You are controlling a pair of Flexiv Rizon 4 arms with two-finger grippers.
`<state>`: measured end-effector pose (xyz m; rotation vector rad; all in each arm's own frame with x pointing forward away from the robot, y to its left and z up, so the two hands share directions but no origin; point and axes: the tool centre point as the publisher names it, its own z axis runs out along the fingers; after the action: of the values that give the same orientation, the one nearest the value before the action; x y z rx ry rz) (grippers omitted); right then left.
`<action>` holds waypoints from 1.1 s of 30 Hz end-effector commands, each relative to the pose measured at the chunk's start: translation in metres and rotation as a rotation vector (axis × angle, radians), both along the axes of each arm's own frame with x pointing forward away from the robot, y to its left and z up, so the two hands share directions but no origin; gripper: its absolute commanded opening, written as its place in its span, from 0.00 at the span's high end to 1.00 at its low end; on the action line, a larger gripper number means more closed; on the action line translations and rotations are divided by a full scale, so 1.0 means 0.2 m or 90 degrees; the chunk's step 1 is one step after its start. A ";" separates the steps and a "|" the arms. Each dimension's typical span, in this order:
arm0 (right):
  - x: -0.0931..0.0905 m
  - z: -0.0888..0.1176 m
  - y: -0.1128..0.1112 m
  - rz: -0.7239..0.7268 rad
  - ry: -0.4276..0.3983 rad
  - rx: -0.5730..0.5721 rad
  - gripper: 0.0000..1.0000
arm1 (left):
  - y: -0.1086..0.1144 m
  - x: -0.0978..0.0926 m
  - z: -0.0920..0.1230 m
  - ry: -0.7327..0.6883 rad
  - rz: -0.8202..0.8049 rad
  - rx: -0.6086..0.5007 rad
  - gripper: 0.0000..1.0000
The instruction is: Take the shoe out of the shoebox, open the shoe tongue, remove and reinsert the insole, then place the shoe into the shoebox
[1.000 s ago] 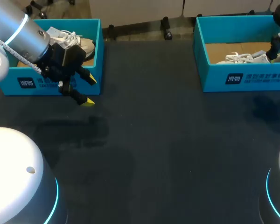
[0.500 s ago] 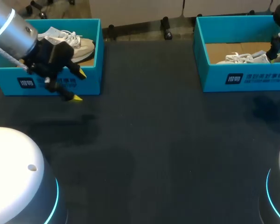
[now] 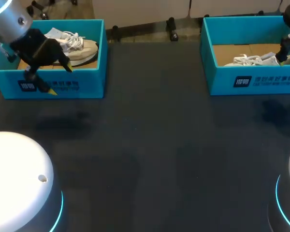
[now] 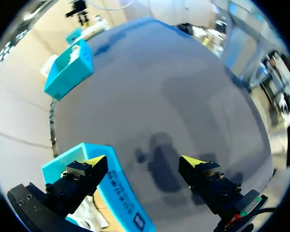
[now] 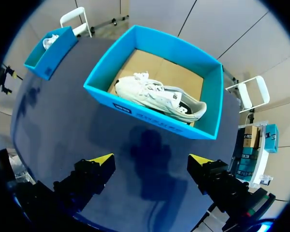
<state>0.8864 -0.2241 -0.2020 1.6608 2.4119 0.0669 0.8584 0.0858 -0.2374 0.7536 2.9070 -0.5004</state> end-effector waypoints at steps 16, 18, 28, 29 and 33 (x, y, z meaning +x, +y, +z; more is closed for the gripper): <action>0.00 0.00 0.00 0.000 -0.001 -0.001 0.00 | 0.16 0.17 0.06 0.064 -0.198 0.150 0.00; 0.00 0.00 0.00 0.000 -0.001 -0.001 0.00 | 0.16 0.17 0.06 0.064 -0.198 0.150 0.00; 0.00 0.00 0.00 0.000 -0.001 -0.001 0.00 | 0.16 0.17 0.06 0.064 -0.198 0.150 0.00; 0.00 0.00 0.00 0.000 -0.001 -0.001 0.00 | 0.19 0.17 0.08 0.046 -0.205 0.161 0.00; 0.00 0.00 0.00 0.000 -0.001 -0.001 0.00 | 0.31 0.22 0.12 0.038 -0.232 0.149 0.00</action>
<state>0.8864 -0.2240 -0.2021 1.6606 2.4120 0.0669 0.9023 0.1302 -0.2207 1.3140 2.9425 -0.1828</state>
